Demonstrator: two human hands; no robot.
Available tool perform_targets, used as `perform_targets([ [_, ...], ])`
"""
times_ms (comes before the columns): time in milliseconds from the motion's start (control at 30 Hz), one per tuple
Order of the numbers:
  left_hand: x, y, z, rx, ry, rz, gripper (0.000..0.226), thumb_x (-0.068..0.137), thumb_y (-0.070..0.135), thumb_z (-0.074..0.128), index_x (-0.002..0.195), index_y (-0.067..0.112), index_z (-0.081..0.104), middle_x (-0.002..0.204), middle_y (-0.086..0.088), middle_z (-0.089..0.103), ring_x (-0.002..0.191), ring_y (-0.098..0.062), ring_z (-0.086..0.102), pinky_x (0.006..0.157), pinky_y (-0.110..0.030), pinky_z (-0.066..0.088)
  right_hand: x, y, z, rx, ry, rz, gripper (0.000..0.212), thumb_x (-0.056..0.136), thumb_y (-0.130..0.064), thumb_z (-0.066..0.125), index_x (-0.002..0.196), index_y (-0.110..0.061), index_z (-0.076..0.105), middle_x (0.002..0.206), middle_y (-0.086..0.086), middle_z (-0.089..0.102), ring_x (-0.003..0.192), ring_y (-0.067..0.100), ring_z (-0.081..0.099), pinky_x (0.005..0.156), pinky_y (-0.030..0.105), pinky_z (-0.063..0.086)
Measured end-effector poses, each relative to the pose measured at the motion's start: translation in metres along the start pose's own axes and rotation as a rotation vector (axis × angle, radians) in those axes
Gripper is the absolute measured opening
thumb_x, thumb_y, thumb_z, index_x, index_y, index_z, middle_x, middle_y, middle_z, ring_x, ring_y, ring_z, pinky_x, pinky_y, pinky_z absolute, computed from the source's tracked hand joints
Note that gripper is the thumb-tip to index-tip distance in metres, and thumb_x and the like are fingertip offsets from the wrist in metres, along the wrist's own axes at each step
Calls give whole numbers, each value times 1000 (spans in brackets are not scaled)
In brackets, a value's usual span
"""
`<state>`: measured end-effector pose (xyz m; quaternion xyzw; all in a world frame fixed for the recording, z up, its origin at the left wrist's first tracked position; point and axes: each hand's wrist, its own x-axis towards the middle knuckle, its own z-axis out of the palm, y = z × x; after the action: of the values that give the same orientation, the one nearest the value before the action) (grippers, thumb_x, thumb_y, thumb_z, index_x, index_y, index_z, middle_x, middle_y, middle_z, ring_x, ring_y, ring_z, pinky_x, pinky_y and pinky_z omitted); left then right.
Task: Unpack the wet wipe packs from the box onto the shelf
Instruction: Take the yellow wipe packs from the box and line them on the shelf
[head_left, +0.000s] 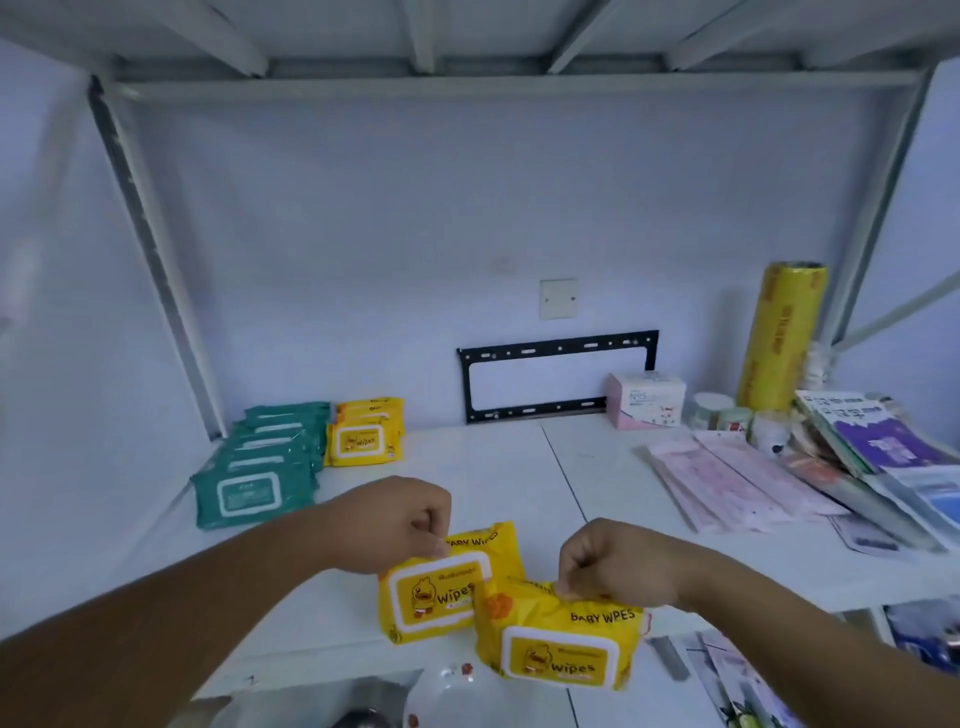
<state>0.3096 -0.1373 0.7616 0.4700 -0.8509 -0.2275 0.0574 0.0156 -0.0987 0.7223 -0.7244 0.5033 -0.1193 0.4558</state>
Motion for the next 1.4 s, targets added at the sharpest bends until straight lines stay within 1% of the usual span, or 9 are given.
perform_targets([
  [267,29,-112,-56,53,53,-11,21,88,36,73,75,30,59,62,24,59,59,7,53,57,-14,40,90,-47,14,-11,105,79,32,93,-21,70,62,-21,64,50,-13,51,45,0,43,51,15,37],
  [400,61,-165,-72,98,41,-19,19,88,39,74,84,23,63,84,4,70,74,-7,62,67,-26,50,137,-63,20,-62,148,116,31,92,-23,71,62,-21,65,49,-12,52,44,-1,45,52,16,39],
  [533,93,-200,-84,139,22,5,18,88,36,74,79,27,62,82,11,68,82,-8,65,79,-34,54,179,-67,27,-138,198,134,27,92,-28,70,65,-23,66,56,-11,57,49,-2,50,58,18,44],
  [733,132,-236,-87,165,13,26,16,89,34,73,86,20,65,86,13,66,80,5,56,74,-21,46,223,-62,28,-175,198,161,28,92,-32,69,65,-25,65,57,-11,58,54,-2,53,59,17,44],
  [900,159,-266,-88,209,-26,-12,15,90,33,72,83,23,62,84,12,65,83,-11,63,81,-36,53,266,-49,26,-159,211,153,28,93,-30,68,66,-23,66,59,-11,58,56,0,53,59,18,44],
  [1033,175,-284,-87,238,-44,-2,14,93,30,70,88,18,63,77,16,57,68,3,51,58,-20,39,304,-43,33,-162,229,121,24,94,-29,66,75,-14,71,64,-8,59,58,2,53,56,17,41],
  [1167,195,-300,-82,242,-65,-2,16,94,30,68,83,24,59,75,15,55,66,3,48,58,-19,34,335,-46,32,-164,183,106,28,94,-31,66,85,-6,72,70,-2,60,65,9,56,61,22,44],
  [1300,216,-313,-78,244,-73,9,20,93,30,68,79,29,55,75,14,54,66,1,47,59,-20,34,361,-50,22,-203,141,118,29,95,-29,67,68,-18,64,61,-8,55,60,8,53,58,21,41],
  [1400,225,-325,-82,253,-78,32,19,93,28,69,80,24,55,75,13,53,66,1,46,61,-21,34,378,-53,15,-205,114,117,28,95,-30,67,68,-22,65,65,-8,58,63,7,54,59,21,42],
])
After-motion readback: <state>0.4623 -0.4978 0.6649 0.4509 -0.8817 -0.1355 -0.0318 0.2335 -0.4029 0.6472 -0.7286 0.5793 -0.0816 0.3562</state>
